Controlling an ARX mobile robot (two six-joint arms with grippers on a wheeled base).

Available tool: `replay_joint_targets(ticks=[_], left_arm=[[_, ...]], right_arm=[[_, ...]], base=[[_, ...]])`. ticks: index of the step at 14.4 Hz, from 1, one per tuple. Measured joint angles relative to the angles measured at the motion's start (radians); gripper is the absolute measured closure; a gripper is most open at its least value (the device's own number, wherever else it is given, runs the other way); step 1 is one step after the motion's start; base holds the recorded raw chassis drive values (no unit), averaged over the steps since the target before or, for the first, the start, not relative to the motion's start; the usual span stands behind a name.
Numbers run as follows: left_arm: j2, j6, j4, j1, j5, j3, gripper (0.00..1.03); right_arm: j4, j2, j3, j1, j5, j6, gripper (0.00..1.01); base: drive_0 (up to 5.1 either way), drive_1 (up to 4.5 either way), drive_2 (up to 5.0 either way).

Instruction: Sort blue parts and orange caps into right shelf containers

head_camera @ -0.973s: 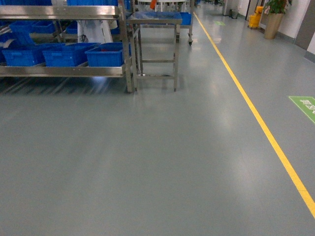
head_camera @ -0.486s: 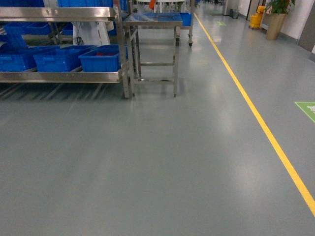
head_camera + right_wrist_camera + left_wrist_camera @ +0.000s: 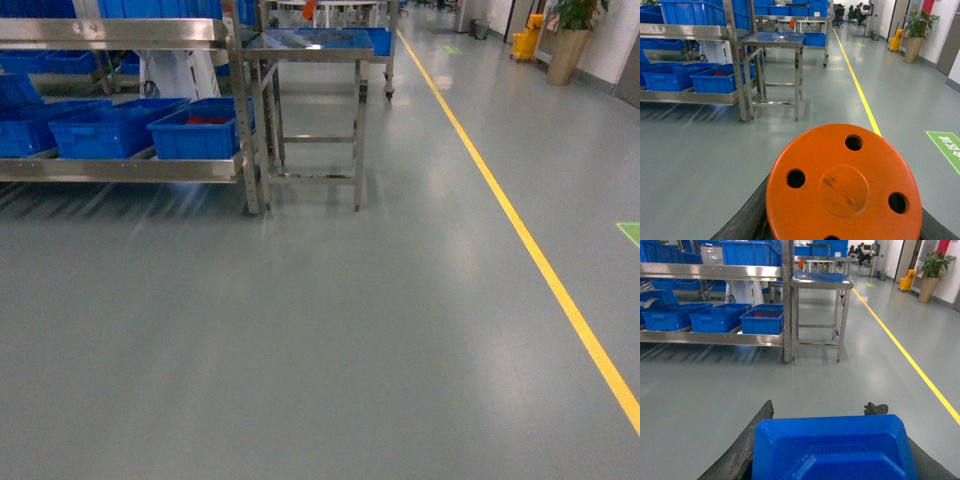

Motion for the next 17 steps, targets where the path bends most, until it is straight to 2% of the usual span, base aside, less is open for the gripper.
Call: replay_joint_targets(ticks=[17], left_arm=[[0.000, 0.000, -0.001, 0.000, 0.001, 0.000, 0.59]], right_arm=[[-0.003, 0.000, 0.000, 0.000, 0.000, 0.000, 0.58]], base=[[0.0, 4.29, -4.4]])
